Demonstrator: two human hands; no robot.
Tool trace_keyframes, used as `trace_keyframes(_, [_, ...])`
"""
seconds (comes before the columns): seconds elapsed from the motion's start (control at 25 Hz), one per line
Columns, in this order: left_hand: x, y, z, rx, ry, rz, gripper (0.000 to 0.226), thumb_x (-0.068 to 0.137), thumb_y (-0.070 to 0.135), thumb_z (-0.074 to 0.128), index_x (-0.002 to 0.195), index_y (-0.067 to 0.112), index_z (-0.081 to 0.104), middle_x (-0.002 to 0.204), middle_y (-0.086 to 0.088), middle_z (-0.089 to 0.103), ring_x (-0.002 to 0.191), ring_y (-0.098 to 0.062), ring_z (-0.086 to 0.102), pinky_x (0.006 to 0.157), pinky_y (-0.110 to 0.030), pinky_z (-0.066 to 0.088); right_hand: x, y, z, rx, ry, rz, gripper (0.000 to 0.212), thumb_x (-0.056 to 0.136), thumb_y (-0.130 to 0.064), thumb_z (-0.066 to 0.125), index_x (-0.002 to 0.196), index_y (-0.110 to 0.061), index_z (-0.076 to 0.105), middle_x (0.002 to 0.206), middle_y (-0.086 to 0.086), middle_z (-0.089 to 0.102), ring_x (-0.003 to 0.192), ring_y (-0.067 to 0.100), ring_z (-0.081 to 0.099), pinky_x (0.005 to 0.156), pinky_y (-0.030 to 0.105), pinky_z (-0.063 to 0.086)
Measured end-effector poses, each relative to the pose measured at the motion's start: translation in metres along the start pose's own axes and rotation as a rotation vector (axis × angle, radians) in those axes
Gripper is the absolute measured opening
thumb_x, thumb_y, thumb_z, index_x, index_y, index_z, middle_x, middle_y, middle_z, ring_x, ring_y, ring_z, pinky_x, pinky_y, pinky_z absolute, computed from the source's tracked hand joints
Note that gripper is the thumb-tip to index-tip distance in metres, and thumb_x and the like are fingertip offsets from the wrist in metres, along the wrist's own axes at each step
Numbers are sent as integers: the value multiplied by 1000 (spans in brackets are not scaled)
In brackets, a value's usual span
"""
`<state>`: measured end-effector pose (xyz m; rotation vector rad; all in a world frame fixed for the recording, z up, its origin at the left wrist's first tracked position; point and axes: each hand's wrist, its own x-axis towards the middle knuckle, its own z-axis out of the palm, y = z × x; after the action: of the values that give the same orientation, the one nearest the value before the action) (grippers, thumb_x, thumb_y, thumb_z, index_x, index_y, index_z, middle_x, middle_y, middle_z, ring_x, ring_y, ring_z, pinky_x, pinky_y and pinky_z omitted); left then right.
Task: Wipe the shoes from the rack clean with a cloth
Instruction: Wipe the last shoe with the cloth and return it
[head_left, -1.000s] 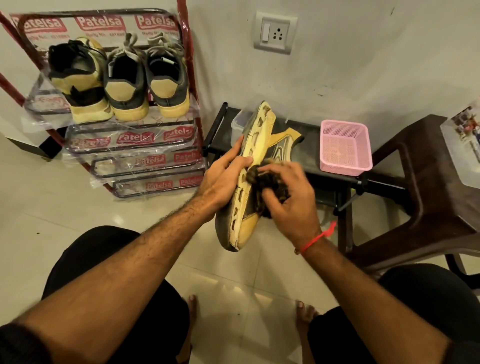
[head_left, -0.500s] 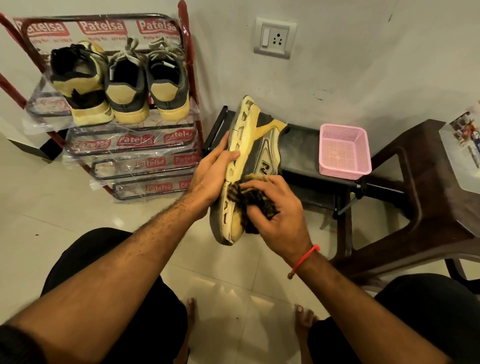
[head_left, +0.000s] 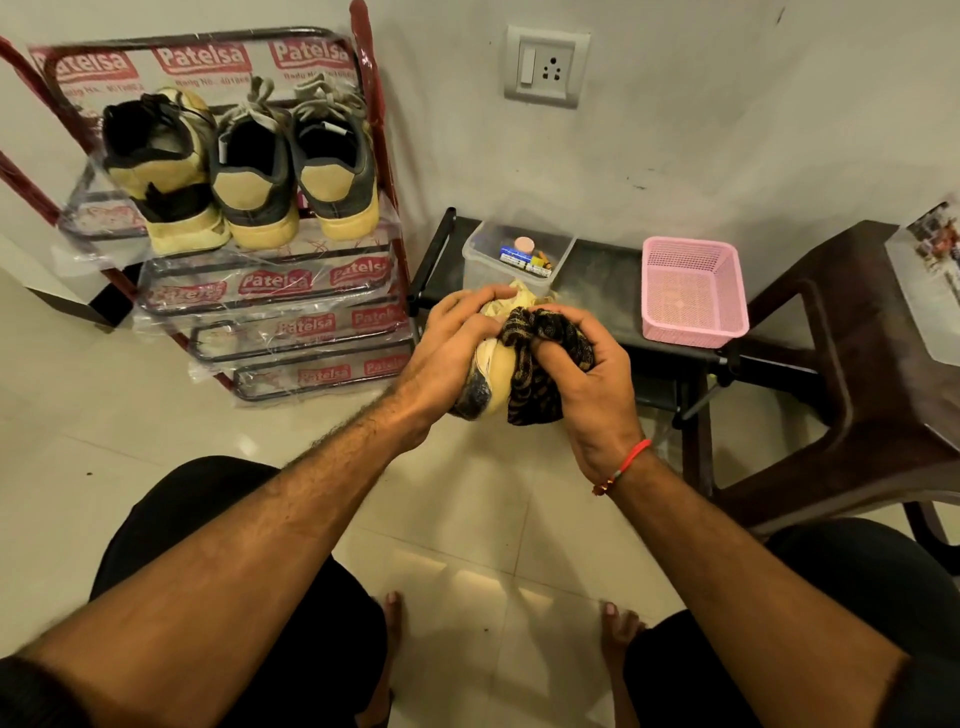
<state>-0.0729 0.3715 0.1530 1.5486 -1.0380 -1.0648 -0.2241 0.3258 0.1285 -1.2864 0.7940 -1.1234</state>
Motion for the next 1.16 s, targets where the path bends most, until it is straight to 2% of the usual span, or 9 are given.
trace_keyframes(0.16, [-3,-3,13,-83,100,-3,30,92,37,52,118,40,69,138,4,53,122,-19,57,99,-43,54,9,-1,-6,-164,-13,23,25,93,-7,65,114,-20,69,115,2,70,110,17,65,94,38,55])
trace_keyframes(0.28, [1,0,8,-146,151,-2,33,90,40,51,117,40,69,136,-2,59,118,-24,63,78,-31,56,1,-15,-4,-455,-70,-186,27,90,-9,67,116,-17,69,115,-2,64,111,10,61,99,35,51])
trace_keyframes(0.4, [-2,-2,1,-140,155,49,37,87,43,52,120,41,67,140,0,56,124,-20,59,93,-44,57,-22,-26,5,-597,-288,-424,30,88,-8,66,117,-12,68,116,2,58,111,12,58,100,25,47])
trace_keyframes(0.52, [-7,-3,7,-81,82,146,47,80,46,52,123,42,67,142,3,56,128,-21,56,106,-55,49,17,-18,-21,-731,-52,-414,32,85,-10,61,116,-11,69,115,9,57,106,7,54,100,26,46])
trace_keyframes(0.64, [-12,-4,19,-28,6,219,48,80,44,52,126,46,67,140,8,58,130,-21,54,108,-56,46,38,-14,-40,-713,216,-218,32,84,-5,62,114,-11,70,113,10,60,101,2,52,99,37,47])
trace_keyframes(0.8, [-3,-8,9,-150,73,158,50,77,42,56,124,34,70,140,-5,60,127,-26,59,106,-55,48,-2,-19,-8,-624,-73,-356,28,86,-12,62,114,-12,69,112,4,62,107,11,59,99,27,48])
trace_keyframes(0.96, [0,2,5,-394,118,-76,35,88,42,51,118,35,68,123,-1,72,109,-27,67,77,-42,58,6,-20,-18,-598,-1,-350,27,85,-5,66,112,-10,69,110,3,61,105,8,59,98,31,49])
trace_keyframes(1.08, [2,5,2,-573,134,-242,29,95,45,45,113,35,66,106,-1,76,102,-28,65,86,-48,49,-18,-16,1,-636,-140,-450,34,83,-1,65,116,-9,66,117,7,57,114,12,56,105,25,44])
trace_keyframes(1.16, [0,8,5,-604,73,-214,28,97,47,45,106,35,69,103,-2,76,103,-28,65,91,-51,48,-14,-15,6,-552,-85,-411,32,86,-3,63,118,-11,65,119,5,58,116,13,56,105,31,45])
